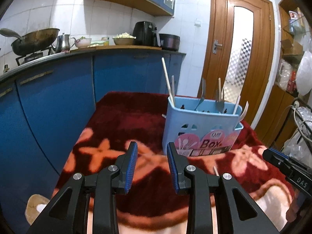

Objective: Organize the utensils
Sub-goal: 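Move both tools back over the last utensil on the blanket, then grasp the thin silver knife with the right tool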

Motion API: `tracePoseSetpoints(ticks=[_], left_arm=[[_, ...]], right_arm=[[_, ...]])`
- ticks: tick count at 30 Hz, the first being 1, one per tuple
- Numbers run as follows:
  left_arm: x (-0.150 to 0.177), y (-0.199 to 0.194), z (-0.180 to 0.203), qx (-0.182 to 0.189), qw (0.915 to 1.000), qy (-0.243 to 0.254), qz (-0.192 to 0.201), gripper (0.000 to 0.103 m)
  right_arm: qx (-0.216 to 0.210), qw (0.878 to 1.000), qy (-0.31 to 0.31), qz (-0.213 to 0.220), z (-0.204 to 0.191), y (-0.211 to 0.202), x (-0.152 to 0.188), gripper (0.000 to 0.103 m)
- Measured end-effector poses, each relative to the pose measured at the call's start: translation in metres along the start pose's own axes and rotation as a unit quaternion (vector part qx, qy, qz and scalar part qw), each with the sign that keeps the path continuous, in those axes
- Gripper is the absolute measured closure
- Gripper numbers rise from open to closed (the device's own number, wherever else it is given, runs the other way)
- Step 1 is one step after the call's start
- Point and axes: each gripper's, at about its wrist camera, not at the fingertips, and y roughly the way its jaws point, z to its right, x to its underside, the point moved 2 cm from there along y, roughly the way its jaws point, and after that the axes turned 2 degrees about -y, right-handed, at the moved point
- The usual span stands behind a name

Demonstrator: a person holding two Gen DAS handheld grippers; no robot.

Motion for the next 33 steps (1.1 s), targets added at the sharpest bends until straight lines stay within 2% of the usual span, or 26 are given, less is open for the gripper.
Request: tracePoseSetpoints(ticks=[11,22,27,33], left_arm=[[0.018,0.021,-0.012,-0.016,0.9985,0.001,-0.052,0.071],[0.027,0.026,-0.024,-0.016,0.9976,-0.013,-0.066,0.071],[0.029,0.026,-0.03,-0.014,0.9975,-0.019,-0.067,0.071],[0.032,0.029,-0.035,-0.011,0.9971,-0.026,-0.07,0.071]], right_arm=[[-0.022,0.996,-0.005,-0.086,-0.011,0.027,0.018,0.07],[-0.029,0.986,-0.026,-0.165,-0.036,0.057,0.034,0.071],[-0.038,0.977,-0.014,-0.21,-0.042,0.074,0.041,0.077],[-0.028,0.975,-0.004,-0.222,-0.04,0.078,0.039,0.08]])
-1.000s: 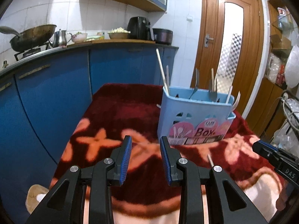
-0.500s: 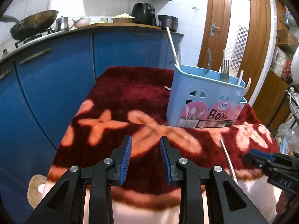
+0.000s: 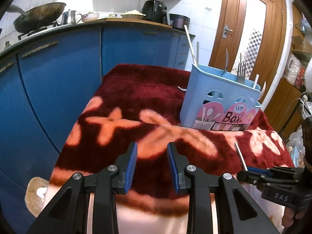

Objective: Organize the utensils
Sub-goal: 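Grasp the thin silver knife with the right tool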

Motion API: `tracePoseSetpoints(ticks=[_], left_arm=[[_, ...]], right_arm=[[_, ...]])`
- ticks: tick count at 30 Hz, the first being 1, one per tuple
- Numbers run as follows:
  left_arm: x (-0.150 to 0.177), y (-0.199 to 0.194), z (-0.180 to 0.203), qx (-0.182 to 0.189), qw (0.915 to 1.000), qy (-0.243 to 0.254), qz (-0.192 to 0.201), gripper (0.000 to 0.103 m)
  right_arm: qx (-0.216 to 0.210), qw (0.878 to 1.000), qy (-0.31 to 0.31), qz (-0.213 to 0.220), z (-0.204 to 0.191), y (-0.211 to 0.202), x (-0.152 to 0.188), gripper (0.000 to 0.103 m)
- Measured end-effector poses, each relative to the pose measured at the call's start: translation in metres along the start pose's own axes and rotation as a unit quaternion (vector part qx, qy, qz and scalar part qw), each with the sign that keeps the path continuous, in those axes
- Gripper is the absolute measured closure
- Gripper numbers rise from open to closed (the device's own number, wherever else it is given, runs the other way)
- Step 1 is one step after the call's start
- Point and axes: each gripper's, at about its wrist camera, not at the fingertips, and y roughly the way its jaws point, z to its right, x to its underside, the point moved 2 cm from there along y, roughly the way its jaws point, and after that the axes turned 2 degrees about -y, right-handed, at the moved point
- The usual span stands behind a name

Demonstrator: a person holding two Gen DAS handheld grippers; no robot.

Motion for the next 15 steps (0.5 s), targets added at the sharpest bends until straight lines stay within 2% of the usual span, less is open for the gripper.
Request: tracePoseSetpoints(ticks=[6,10,15], left_arm=[[0.0,0.002,-0.004,0.001,1.0,-0.009,-0.002,0.071],[0.001,0.002,-0.003,0.003,0.9999,-0.009,-0.004,0.071],[0.001,0.0,-0.001,0.004,1.0,-0.006,-0.003,0.071]], right_arm=[[0.001,1.0,0.007,-0.004,0.005,0.002,-0.004,0.091],[-0.012,1.0,0.017,-0.002,0.011,0.001,-0.004,0.093],[-0.049,0.998,0.045,0.018,0.02,-0.006,-0.002,0.096]])
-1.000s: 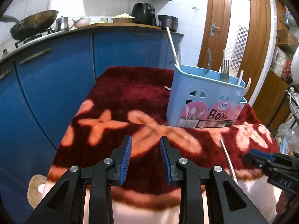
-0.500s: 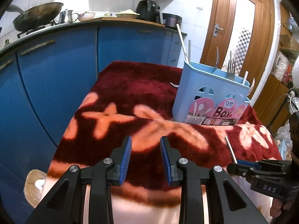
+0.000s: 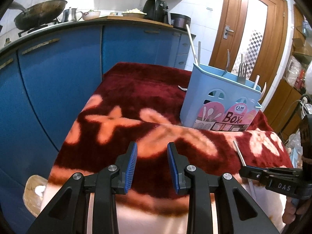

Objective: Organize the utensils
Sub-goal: 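Grasp the thin silver knife with the right tool, then lower the silver knife into the blue holder and open the right tool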

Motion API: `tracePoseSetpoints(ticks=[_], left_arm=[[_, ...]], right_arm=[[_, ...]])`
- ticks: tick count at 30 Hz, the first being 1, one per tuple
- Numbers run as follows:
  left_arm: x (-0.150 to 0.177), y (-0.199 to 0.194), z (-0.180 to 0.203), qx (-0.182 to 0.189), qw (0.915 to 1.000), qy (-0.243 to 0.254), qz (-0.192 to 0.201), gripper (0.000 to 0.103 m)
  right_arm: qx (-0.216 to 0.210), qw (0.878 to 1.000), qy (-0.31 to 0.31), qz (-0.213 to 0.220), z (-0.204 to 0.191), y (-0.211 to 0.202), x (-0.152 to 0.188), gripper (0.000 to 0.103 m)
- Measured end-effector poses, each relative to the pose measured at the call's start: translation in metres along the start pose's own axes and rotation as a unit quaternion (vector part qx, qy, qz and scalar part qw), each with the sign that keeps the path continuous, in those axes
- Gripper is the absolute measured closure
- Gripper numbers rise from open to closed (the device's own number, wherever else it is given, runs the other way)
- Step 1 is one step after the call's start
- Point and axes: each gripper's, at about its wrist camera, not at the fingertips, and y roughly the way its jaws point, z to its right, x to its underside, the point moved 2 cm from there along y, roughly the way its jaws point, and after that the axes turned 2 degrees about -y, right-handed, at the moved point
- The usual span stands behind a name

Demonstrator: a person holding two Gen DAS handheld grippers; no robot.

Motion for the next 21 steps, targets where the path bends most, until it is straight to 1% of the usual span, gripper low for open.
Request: tracePoseSetpoints(ticks=[5,11,15,21], left_arm=[[-0.001,-0.002,0.005,0.001,1.0,0.007,0.001,0.071],[-0.003,0.0,0.012,0.009,0.9999,0.011,-0.004,0.071],[-0.002,0.002,0.019,0.009,0.9998,0.017,-0.006,0.071],[-0.003,0.006,0.028,0.014,0.9996,0.022,-0.008,0.071]], right_arm=[[-0.014,0.999,0.004,0.035,0.004,-0.015,0.003,0.097],[-0.016,0.995,0.002,0.097,0.006,-0.038,0.0,0.097],[-0.015,0.99,-0.004,0.139,0.007,-0.055,-0.004,0.097],[-0.01,0.978,-0.014,0.207,0.006,-0.079,-0.012,0.097]])
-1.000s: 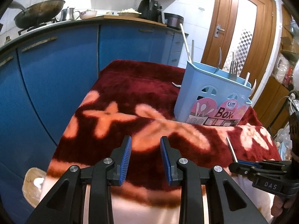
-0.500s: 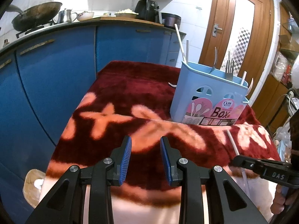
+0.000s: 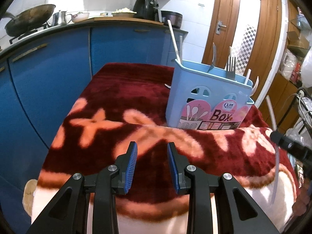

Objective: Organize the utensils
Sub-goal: 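Lower the silver knife into the blue holder and open the right tool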

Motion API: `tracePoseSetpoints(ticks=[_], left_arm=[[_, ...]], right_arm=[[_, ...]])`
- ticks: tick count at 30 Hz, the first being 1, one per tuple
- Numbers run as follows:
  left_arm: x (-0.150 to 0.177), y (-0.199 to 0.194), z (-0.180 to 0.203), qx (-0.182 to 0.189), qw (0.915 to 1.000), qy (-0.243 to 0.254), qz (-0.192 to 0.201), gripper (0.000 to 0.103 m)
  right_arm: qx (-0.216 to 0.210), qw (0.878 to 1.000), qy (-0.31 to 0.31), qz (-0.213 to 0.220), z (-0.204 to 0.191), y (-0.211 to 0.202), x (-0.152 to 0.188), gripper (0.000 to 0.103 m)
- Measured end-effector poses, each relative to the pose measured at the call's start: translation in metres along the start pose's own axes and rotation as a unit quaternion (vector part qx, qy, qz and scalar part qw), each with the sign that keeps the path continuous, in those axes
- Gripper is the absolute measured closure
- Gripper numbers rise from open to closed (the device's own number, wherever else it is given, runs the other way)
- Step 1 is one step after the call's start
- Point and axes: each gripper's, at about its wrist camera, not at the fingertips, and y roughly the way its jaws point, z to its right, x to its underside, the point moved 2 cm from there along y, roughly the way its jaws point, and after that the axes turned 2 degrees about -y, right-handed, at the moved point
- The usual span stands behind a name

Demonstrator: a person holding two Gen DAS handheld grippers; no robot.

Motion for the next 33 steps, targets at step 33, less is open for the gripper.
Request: tracePoseSetpoints(ticks=[33], left_arm=[[-0.013,0.039,0.011,0.026,0.9995,-0.009,-0.014,0.071]], right_arm=[[0.079,0.974,-0.069,0.199,0.013,0.051,-0.119,0.097]])
